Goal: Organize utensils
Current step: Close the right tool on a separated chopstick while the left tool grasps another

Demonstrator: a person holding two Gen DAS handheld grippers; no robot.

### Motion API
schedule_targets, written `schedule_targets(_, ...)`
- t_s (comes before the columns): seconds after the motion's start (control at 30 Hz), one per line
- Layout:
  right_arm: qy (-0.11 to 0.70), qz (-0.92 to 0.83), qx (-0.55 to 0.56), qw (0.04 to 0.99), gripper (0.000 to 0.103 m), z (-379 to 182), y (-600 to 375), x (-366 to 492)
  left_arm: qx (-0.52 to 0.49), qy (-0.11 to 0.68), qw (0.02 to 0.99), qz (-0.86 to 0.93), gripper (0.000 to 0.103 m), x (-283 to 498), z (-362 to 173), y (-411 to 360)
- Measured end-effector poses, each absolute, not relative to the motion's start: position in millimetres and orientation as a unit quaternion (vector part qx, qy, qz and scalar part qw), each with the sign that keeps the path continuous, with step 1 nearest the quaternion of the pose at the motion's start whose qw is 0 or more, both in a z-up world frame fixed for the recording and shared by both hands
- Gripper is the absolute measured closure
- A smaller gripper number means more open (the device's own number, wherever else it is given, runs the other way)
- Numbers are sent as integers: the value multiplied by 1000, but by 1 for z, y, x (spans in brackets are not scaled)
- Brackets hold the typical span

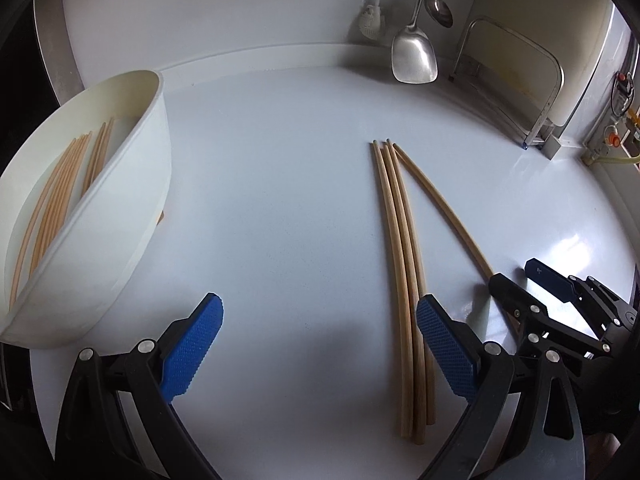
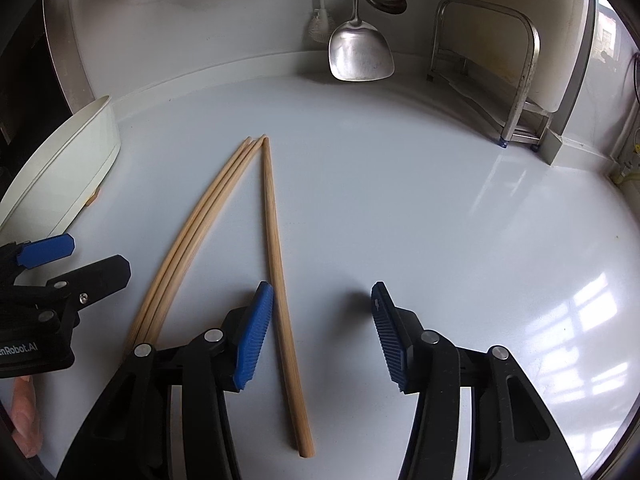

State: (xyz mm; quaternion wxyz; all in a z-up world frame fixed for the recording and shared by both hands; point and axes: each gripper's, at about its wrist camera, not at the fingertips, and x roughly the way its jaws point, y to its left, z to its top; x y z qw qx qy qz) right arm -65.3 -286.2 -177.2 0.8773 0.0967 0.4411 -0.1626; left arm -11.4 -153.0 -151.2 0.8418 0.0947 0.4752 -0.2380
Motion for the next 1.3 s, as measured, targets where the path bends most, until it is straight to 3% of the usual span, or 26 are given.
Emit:
schedule_targets(0.97,443,-140,74,882,54,-178,-281,-59,126,483,840,-213,7,-3,-171,-164)
schedule_targets(1.07,444,-137,65,883,64,-178,-278,-59,123,477,844,-213,17,-3,-169,-163)
schedule_targets(1.3,452,-123,49,882,86,-177,-272,-60,131,466,844,-230,61,-15,-163,-169)
